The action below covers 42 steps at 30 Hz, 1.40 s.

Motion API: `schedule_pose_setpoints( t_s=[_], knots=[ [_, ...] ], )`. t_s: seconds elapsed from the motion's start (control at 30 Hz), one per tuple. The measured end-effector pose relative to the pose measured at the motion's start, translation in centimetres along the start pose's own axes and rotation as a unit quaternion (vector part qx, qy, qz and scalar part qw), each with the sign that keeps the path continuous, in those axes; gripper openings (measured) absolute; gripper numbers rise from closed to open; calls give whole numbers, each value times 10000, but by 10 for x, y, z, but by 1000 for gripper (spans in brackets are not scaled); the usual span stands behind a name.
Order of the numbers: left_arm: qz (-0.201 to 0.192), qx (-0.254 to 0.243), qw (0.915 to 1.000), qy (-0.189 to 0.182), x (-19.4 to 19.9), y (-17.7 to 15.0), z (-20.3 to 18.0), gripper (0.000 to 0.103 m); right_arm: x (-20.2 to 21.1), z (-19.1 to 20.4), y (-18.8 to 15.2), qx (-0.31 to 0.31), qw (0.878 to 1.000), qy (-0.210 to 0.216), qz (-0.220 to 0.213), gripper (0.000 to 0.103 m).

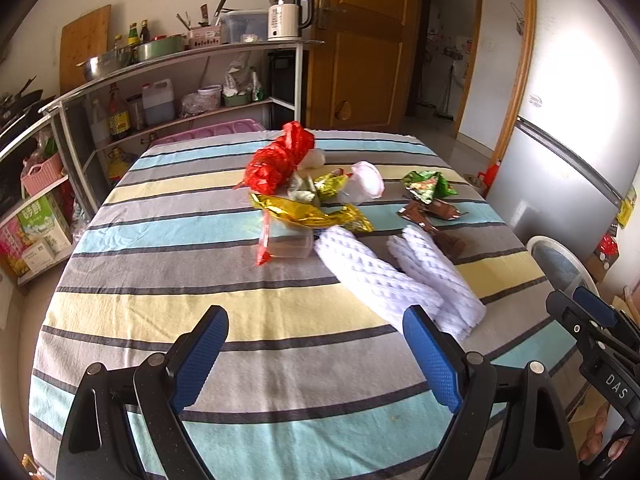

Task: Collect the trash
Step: 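Grasp the clear plastic cup with the left tool while the right tool grasps a white foam mesh sleeve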

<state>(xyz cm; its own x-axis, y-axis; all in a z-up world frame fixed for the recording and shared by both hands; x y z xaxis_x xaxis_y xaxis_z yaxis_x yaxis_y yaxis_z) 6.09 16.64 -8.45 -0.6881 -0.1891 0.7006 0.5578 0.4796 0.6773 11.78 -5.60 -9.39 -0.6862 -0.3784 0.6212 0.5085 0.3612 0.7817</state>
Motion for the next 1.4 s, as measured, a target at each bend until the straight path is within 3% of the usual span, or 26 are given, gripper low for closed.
schedule_pose_setpoints(
  t_s=[0.13, 0.47, 0.77, 0.93, 1.03, 1.27, 1.4],
  knots=[
    [98, 235, 9997, 32, -10, 12, 19, 89, -24, 23, 11, 157, 9990, 377, 176, 69],
    [302, 571, 9979, 60, -43, 38, 42, 89, -61, 52, 29, 411, 9950, 803, 425, 68],
    [430, 607, 9972, 77, -74, 52, 37, 87, -81, 61, 25, 456, 9900, 1144, 692, 54],
    [560, 376, 9977, 85, -85, 49, 27, 87, -84, 70, 23, 520, 9868, 1330, 765, 49],
    [621, 296, 9976, 114, -92, 46, 23, 86, -84, 73, 24, 554, 9860, 1382, 751, 39],
    [607, 287, 9975, 233, -96, 45, 24, 67, -83, 75, 27, 559, 9853, 1459, 694, 23],
    [690, 274, 9969, 254, -99, 42, 26, 53, -83, 74, 27, 511, 9855, 1470, 669, 20]
  ],
)
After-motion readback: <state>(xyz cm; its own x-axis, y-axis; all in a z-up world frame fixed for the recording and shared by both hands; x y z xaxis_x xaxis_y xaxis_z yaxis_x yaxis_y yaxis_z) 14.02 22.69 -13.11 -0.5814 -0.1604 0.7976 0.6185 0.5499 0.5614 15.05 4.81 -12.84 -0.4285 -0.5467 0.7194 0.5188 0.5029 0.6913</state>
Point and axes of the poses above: each gripper's, at about its wrist camera, not at the fingertips, and x roughly against the way its jaws point, z to its left, y to its top, the point moved 10 cm from there along -x, roughly the way its jaws point, and after that the axes turned 13 degrees about x, right-handed, at the moved point
